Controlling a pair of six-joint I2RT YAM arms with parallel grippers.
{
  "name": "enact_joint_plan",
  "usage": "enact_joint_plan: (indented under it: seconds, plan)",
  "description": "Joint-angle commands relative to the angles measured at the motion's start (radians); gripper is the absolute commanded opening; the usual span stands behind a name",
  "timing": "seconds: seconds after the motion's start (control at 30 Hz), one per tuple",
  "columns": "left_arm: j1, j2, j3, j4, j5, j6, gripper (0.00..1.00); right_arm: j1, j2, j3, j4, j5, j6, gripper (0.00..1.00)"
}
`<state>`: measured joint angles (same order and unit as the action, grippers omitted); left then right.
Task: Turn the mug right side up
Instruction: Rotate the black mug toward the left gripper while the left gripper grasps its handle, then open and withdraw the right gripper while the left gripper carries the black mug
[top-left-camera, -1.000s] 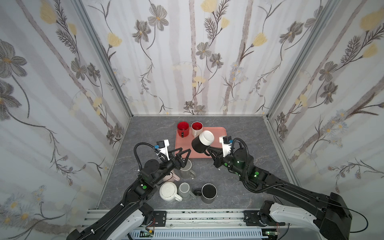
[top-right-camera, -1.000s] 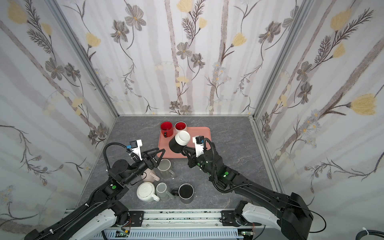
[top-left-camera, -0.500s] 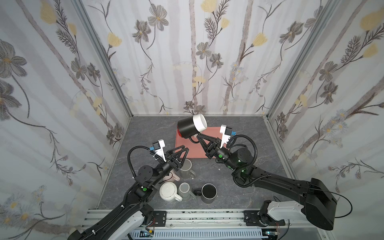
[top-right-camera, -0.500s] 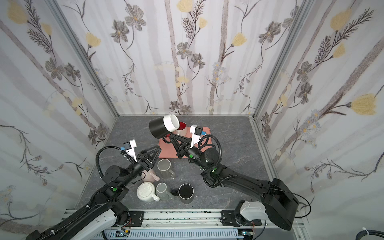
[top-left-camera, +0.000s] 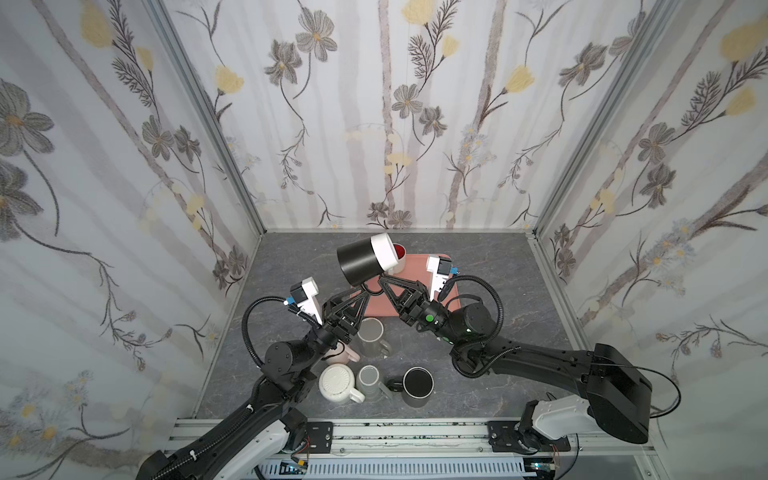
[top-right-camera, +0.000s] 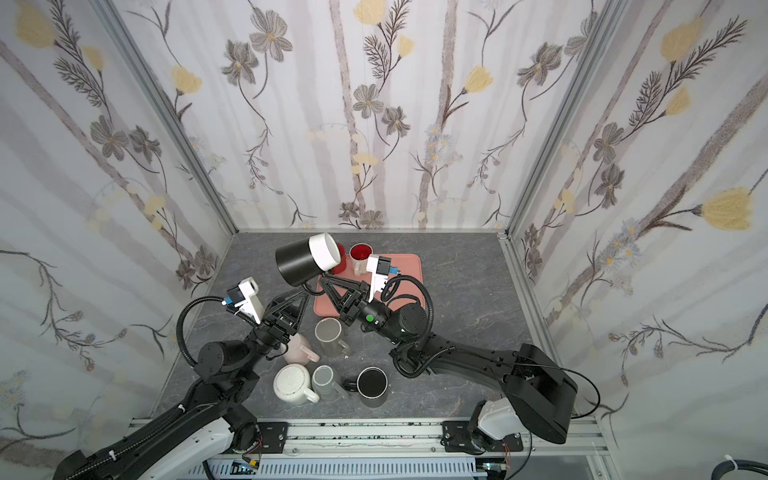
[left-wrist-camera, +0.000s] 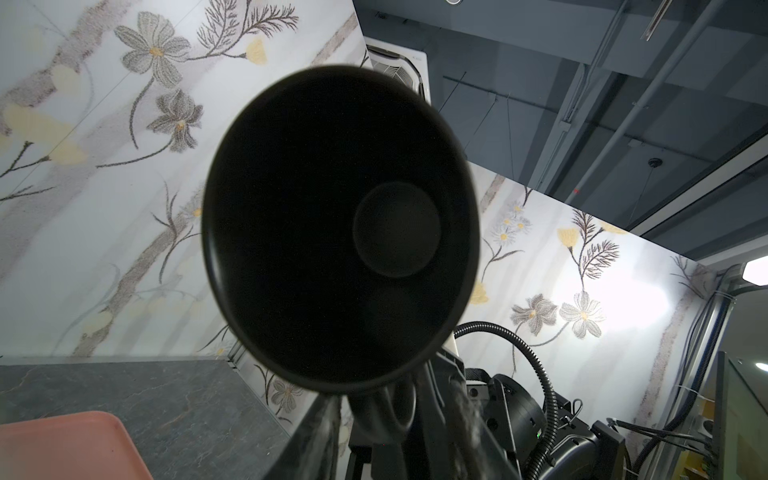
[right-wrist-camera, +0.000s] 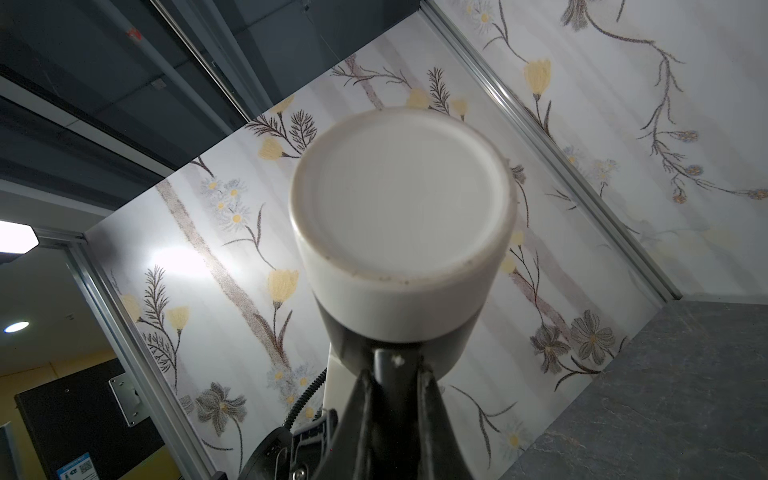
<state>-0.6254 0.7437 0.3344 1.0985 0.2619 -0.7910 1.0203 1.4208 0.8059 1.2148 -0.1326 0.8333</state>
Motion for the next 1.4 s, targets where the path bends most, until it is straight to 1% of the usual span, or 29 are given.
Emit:
enact_joint_plan:
  seconds: [0.0,0.13,0.27,0.3,0.43,0.57,0.6,0.63,0.7,0.77,0.8,0.83,0.87,0.93,1.0,1.1,1.17,1.23,1.37]
  plan:
    - [-0.001,0.002,0.006,0.074,-0.003,-0.013,0.34,0.010,0.017,0.013,0.149,-0.018,0.022,0.00]
    - [-0.004,0.009,0.011,0.065,-0.005,-0.014,0.26,0.018,0.044,0.023,0.164,-0.030,0.036,0.00]
    - [-0.006,0.005,0.012,0.051,-0.015,-0.017,0.26,0.024,0.062,0.037,0.158,-0.041,0.038,0.00]
    - [-0.006,0.000,0.013,0.046,-0.018,-0.015,0.24,0.024,0.064,0.037,0.159,-0.042,0.039,0.00]
    - [-0.007,-0.013,0.020,0.007,-0.034,-0.010,0.10,0.027,0.064,0.027,0.160,-0.046,0.043,0.00]
    - [-0.007,-0.020,0.029,-0.035,-0.054,-0.010,0.01,0.027,0.048,0.018,0.139,-0.048,0.033,0.00]
    - [-0.007,-0.020,0.036,-0.056,-0.056,-0.010,0.00,0.027,0.042,0.013,0.133,-0.044,0.029,0.03]
    - [-0.007,-0.020,0.048,-0.086,-0.057,-0.006,0.00,0.027,0.034,0.005,0.125,-0.042,0.023,0.09]
    - [-0.008,-0.018,0.079,-0.162,-0.058,0.007,0.00,0.026,0.010,-0.016,0.102,-0.030,0.007,0.30]
    - [-0.008,-0.017,0.116,-0.257,-0.056,0.029,0.00,0.023,-0.028,-0.045,0.072,-0.004,-0.017,0.47]
    - [-0.011,-0.015,0.138,-0.311,-0.062,0.041,0.00,0.020,-0.054,-0.088,0.046,0.017,-0.033,0.52]
    - [-0.011,-0.014,0.159,-0.366,-0.069,0.054,0.00,0.017,-0.083,-0.110,0.020,0.038,-0.050,0.56]
    - [-0.012,-0.008,0.189,-0.433,-0.080,0.072,0.00,0.013,-0.116,-0.132,-0.011,0.061,-0.069,0.57]
    - [-0.012,0.017,0.257,-0.581,-0.106,0.108,0.00,0.005,-0.204,-0.180,-0.149,0.149,-0.111,0.59]
    - [-0.013,0.076,0.362,-0.762,-0.126,0.162,0.00,-0.009,-0.297,-0.206,-0.349,0.250,-0.143,0.59]
    - [-0.018,0.217,0.509,-0.962,-0.130,0.209,0.00,-0.034,-0.414,-0.211,-0.629,0.380,-0.171,0.59]
    - [-0.024,0.313,0.595,-1.050,-0.133,0.226,0.00,-0.055,-0.486,-0.224,-0.780,0.448,-0.178,0.59]
    - [-0.036,0.415,0.670,-1.106,-0.153,0.241,0.00,-0.074,-0.543,-0.245,-0.867,0.489,-0.175,0.60]
    - [-0.062,0.621,0.847,-1.212,-0.221,0.299,0.00,-0.113,-0.646,-0.303,-0.976,0.515,-0.150,0.60]
